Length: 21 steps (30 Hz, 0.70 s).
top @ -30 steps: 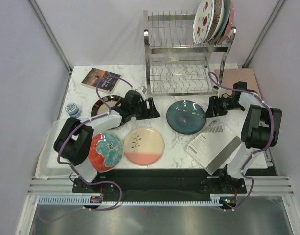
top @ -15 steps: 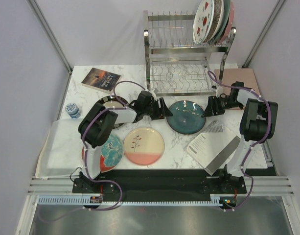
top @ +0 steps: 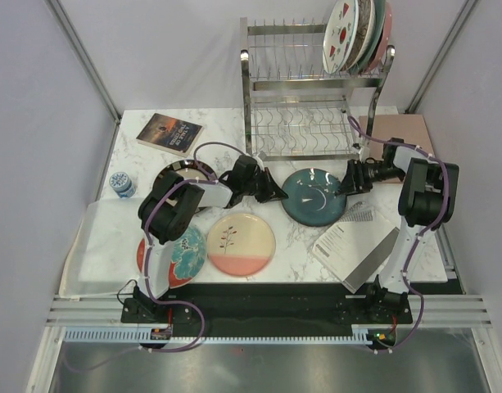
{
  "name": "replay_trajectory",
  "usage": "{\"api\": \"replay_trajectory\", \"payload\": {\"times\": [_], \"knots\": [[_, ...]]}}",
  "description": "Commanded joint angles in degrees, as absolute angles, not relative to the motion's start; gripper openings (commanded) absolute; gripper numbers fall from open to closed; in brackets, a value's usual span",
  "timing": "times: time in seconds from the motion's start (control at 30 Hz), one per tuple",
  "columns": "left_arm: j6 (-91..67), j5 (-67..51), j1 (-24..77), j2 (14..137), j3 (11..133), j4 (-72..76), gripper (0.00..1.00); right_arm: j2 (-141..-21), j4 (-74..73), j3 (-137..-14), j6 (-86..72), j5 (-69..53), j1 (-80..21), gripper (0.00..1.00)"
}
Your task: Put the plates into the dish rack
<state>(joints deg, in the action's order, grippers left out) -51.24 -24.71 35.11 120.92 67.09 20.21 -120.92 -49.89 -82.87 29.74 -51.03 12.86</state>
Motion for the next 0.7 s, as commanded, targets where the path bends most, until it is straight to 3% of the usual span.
{"api": "replay_trajectory", "payload": {"times": [0.0,0.3,0.53,0.6,0.67], "knots": [[-50.6,-25.3,35.5,119.6,66.0,19.2,0.02,-124.0,-56.8,-85.3,35.1,-55.1,12.3,0.68],[-49.1,-26.3,35.5,123.0,70.8,18.7,0.02,-129.0,-64.2,-86.5,42.8,-59.2,8.9,0.62],[-48.8,-25.5,35.5,122.9,69.7,18.0,0.02,-128.4,-63.5,-86.3,42.4,-60.6,8.3,0.34],[-48.7,-25.6,35.5,122.9,69.2,18.2,0.02,-127.8,-60.2,-86.0,37.9,-61.3,8.3,0.36],[-48.5,-25.6,35.5,123.0,69.0,18.1,0.02,-126.8,-54.6,-84.6,33.9,-62.2,8.3,0.45]]}}
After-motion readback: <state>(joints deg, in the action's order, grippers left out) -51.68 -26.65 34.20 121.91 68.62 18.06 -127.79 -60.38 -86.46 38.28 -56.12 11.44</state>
